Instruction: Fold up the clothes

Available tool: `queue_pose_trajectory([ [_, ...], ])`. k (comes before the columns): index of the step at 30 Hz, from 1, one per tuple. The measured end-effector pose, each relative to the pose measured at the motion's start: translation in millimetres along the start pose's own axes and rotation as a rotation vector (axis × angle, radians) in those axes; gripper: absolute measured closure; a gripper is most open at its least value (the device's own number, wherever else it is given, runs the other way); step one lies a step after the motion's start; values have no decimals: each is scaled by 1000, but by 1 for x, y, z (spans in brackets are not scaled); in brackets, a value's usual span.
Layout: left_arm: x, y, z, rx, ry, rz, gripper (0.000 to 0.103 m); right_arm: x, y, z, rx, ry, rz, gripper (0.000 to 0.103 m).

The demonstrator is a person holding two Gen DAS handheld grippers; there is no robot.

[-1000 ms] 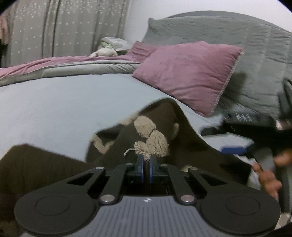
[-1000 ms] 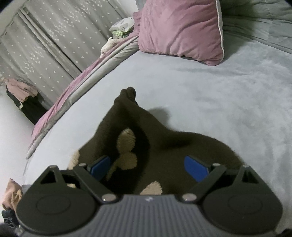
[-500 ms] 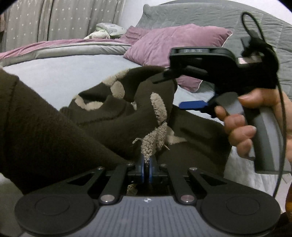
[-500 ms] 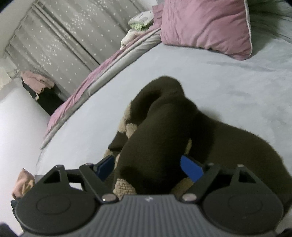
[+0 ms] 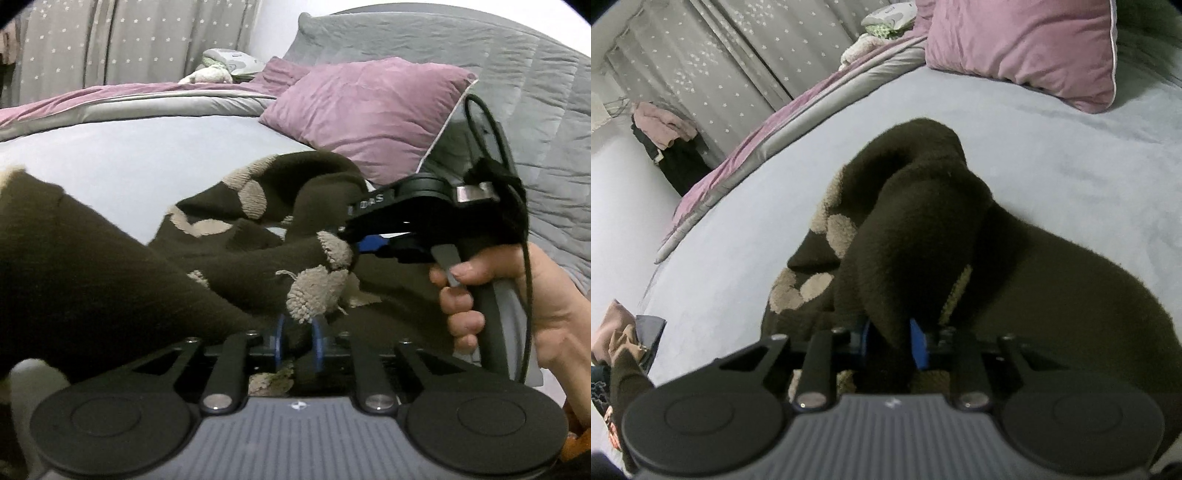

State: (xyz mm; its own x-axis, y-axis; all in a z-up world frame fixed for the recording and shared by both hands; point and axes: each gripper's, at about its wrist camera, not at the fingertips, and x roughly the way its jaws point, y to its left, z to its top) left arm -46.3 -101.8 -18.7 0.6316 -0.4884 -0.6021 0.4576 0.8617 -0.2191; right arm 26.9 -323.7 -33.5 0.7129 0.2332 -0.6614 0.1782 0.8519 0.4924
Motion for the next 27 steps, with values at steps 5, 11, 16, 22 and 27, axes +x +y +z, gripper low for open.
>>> queue_pose_trajectory([
  [5, -13, 7, 7, -38, -10, 34, 67, -16, -9, 8, 21, -56, -11, 21],
  [11, -33, 29, 20, -137, -8, 149, 53, -26, -31, 16, 45, -129, -86, 12],
  [16, -40, 57, 22, -192, -31, 240, 45, -16, -53, 20, 83, -128, -132, 12],
  [22, -29, 98, 11, -219, -19, 400, 43, 7, -63, 21, 91, -103, -146, 12],
  [27, -5, 130, -2, -187, 24, 534, 39, 20, -58, 24, 36, -87, -181, 9],
])
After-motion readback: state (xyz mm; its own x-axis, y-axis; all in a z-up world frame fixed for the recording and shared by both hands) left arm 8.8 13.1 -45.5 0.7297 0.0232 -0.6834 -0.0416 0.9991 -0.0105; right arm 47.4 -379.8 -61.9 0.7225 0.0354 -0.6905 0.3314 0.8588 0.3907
